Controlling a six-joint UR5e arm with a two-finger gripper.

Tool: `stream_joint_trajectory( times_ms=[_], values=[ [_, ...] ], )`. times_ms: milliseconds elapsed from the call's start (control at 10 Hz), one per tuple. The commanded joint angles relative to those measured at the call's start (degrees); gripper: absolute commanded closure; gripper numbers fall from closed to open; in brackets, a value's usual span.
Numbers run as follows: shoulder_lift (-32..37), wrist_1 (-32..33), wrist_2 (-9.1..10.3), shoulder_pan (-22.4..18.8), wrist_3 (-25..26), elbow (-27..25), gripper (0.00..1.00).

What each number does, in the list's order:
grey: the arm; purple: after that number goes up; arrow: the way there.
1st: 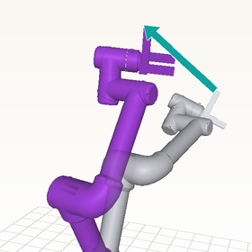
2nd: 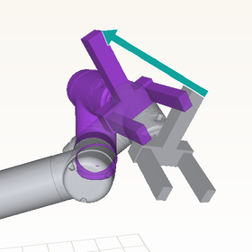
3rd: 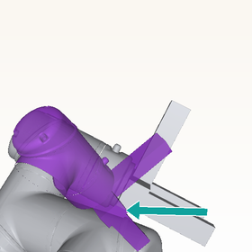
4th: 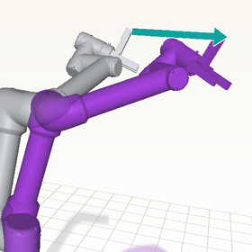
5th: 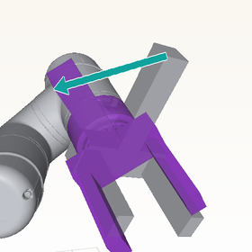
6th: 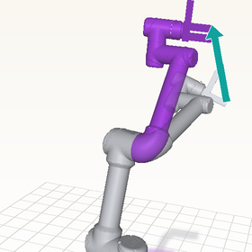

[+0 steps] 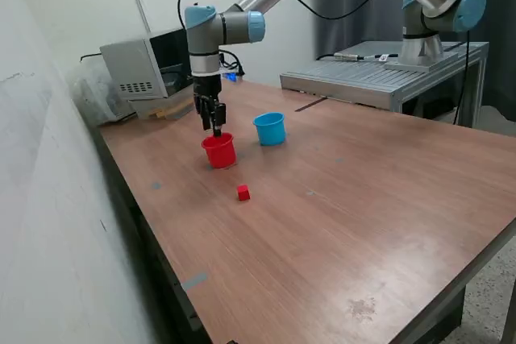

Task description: Place red objects in the red bin, and blue objects in the blue bin.

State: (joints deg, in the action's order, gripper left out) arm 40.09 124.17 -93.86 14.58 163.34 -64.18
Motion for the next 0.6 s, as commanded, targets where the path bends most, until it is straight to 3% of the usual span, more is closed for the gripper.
stream_joint_trajectory(
  times_ms=[0,200,400,500],
  values=[
    [-0.1,-0.7,-1.23,0.2,0.1,2.2,0.0],
    [-0.1,-7.0,-0.71,-0.3,3.2,6.2,0.0],
    [1.0,-8.7,-0.62,-1.0,6.6,6.4,0.0],
    [1.3,-10.6,-0.53,-1.7,10.9,6.5,0.0]
  ],
)
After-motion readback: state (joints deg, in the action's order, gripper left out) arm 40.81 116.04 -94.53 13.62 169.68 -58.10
